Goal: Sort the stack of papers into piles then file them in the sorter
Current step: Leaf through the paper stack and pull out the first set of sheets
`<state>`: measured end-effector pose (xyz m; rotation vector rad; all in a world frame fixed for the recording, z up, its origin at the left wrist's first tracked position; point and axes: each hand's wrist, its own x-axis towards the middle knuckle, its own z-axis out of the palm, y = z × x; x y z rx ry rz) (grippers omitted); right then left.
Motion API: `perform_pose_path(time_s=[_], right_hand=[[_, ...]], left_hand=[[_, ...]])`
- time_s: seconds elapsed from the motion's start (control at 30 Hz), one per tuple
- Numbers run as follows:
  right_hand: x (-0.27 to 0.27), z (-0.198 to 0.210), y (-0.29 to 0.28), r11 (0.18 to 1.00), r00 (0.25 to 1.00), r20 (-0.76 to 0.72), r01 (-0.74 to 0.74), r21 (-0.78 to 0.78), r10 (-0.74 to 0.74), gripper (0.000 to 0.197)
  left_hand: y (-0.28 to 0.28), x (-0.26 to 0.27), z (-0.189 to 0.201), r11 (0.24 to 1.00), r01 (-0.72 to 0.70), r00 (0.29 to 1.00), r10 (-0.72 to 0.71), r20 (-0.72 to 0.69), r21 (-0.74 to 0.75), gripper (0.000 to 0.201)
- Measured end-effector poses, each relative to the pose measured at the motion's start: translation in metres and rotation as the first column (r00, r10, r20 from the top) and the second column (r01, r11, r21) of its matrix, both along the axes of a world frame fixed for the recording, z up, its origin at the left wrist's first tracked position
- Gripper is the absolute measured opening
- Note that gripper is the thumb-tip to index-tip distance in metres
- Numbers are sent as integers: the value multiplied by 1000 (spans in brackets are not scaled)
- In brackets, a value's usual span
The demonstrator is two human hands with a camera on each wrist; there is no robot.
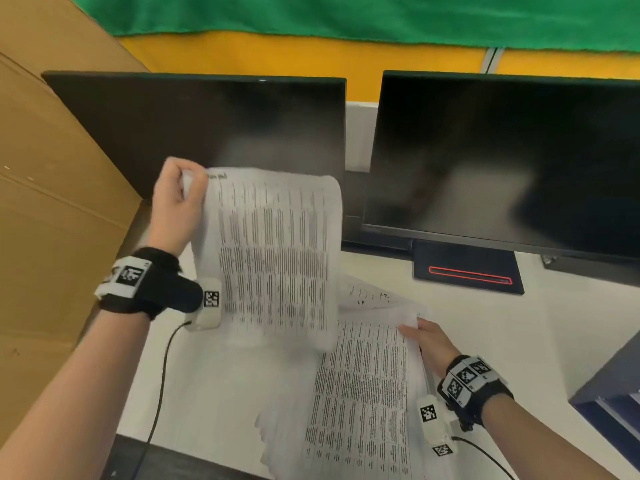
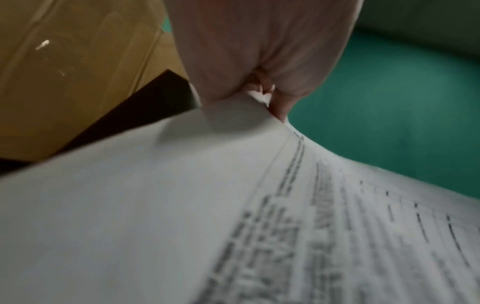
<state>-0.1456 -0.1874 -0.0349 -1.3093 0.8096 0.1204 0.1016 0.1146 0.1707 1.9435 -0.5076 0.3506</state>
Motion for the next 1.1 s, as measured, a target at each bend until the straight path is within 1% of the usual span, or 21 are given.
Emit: perform_pose_path(time_s=[0.07, 0.13, 0.2, 0.27, 0.33, 0.4, 0.43, 0.5, 0.6, 0.63, 0.67, 0.73, 0.8, 0.87, 0.93, 0.97, 1.03, 1.1], right_hand=[[1, 0, 0, 999, 1000, -8, 13, 35, -13, 22], [2, -2, 0, 998, 1000, -21, 23, 52, -22, 22], [4, -3, 0, 998, 999, -38, 38, 56, -36, 23], [6, -3, 0, 996, 997, -55, 52, 65, -49, 24], [7, -1, 1, 992, 996, -57, 77, 101, -71, 23], [6, 1, 1, 978, 994, -44, 102, 180, -96, 26], [5, 4, 2, 970, 994, -34, 111, 217, -106, 25], [2, 4, 3, 956, 990, -13, 137, 261, -138, 24], [1, -3, 2, 944, 983, -20, 178, 277, -180, 34], [1, -5, 2, 941, 982, -24, 188, 282, -189, 36], [2, -5, 2, 936, 980, -28, 195, 294, -195, 37], [3, -3, 4, 929, 980, -17, 193, 315, -198, 37], [1, 1, 7, 936, 988, 27, 135, 324, -152, 38], [-2, 5, 10, 951, 995, 86, 17, 308, -46, 42], [-5, 4, 12, 970, 991, 133, -64, 233, 33, 45], [-6, 3, 13, 984, 989, 138, -70, 166, 47, 42], [-9, -2, 12, 999, 990, 142, -15, 38, 9, 29], [-10, -4, 9, 999, 987, 158, 13, -37, -7, 20]], left_hand=[[-10, -9, -40, 994, 76, 992, -67, -108, 77, 19], [-25, -28, -89, 981, 149, 966, -118, -230, 124, 18], [-41, -54, -136, 972, 193, 924, -133, -358, 136, 7], [-58, -81, -171, 962, 227, 888, -141, -438, 150, 8], [-72, -101, -192, 957, 242, 848, -128, -514, 160, 6], [-80, -112, -200, 960, 240, 815, -119, -568, 143, 2], [-83, -115, -201, 960, 243, 813, -121, -569, 142, 3], [-84, -114, -201, 952, 243, 834, -107, -541, 187, 5], [-81, -112, -199, 937, 189, 874, -25, -485, 293, 11], [-80, -110, -201, 940, 173, 878, -12, -479, 294, 11], [-79, -110, -202, 949, 163, 874, -13, -485, 269, 10], [-79, -112, -202, 977, 123, 850, -13, -527, 173, 10], [-82, -115, -201, 997, 8, 806, 37, -591, 73, 10], [-85, -118, -199, 995, -96, 777, 78, -625, 5, 10], [-88, -120, -201, 991, -132, 753, 96, -652, -7, 13], [-90, -121, -203, 992, -122, 741, 94, -665, 4, 15], [-94, -117, -204, 997, -72, 732, 66, -679, 20, 21], [-99, -102, -196, 997, -71, 760, 57, -648, 5, 20]])
